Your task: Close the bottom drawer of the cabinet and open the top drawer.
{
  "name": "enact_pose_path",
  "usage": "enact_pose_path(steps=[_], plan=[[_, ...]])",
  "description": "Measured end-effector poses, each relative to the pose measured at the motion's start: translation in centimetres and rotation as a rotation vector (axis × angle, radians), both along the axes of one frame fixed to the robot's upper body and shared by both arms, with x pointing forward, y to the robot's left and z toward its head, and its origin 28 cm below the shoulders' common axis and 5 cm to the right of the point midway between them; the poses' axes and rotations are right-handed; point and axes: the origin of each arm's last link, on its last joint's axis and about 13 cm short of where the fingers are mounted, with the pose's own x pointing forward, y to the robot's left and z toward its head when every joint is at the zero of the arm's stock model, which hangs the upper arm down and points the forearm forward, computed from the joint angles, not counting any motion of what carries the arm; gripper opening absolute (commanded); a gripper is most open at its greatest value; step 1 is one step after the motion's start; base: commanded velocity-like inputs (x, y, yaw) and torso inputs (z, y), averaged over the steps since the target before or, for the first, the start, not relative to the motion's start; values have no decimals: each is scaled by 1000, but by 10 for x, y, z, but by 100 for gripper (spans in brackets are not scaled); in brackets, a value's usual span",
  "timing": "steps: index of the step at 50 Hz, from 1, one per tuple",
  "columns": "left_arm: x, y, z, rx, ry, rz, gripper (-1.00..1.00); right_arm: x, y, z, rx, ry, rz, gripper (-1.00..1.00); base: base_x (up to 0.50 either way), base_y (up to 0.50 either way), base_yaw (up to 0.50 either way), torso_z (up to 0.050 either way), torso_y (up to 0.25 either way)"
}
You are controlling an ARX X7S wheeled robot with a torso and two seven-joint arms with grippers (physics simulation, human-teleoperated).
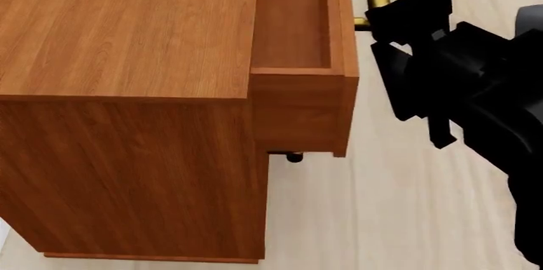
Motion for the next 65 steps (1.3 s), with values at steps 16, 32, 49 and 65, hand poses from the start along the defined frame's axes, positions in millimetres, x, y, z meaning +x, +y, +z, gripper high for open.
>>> enact_pose_path(steps=[16,32,49,65], plan=[[1,0,1,1,2,-3,100,-5,-13,2,34,26,-73,-100,0,1,0,1,7],[1,0,2,1,2,-2,100,-9,-26,3,70,38,-124,-100,0,2,0,1,6],[1,0,3,0,2,-1,100,-29,-25,15,46,-58,-99,100,0,1,0,1,4],[1,1,3,-1,2,0,100,-46,-23,24,18,-132,-95,100,0,0,0,0,0]])
